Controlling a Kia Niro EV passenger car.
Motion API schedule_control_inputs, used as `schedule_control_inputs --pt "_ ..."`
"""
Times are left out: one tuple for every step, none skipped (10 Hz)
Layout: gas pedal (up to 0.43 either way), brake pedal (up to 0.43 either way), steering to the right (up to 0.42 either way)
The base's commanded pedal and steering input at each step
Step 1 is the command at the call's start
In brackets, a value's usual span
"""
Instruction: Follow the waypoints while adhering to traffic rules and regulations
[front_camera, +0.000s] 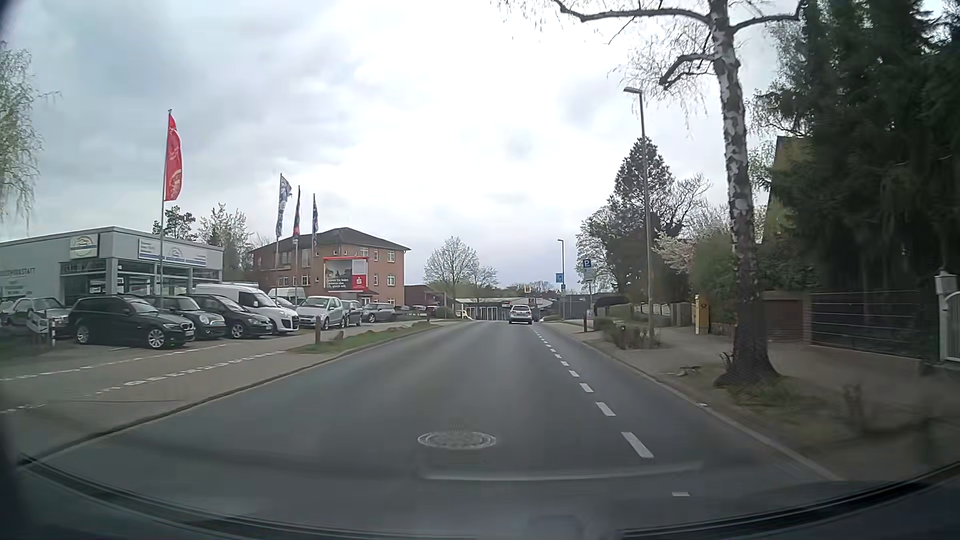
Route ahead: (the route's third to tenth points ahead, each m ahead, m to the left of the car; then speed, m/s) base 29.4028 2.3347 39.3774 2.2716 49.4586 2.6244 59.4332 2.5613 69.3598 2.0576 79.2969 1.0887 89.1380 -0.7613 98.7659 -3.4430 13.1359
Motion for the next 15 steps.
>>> schedule_control_inputs --pt "0.177 0.000 0.000" --pt "0.177 0.000 0.000" --pt "0.177 0.000 0.001" --pt "0.177 0.000 0.001" --pt "0.177 0.000 0.001" --pt "0.177 0.000 0.001" --pt "0.177 0.000 0.001" --pt "0.177 0.000 0.001" --pt "0.177 0.006 0.001" --pt "0.169 0.000 0.001" --pt "0.169 0.000 0.001" --pt "0.169 0.000 0.001" --pt "0.157 0.000 0.001" --pt "0.150 0.006 0.000" --pt "0.150 0.000 0.000"
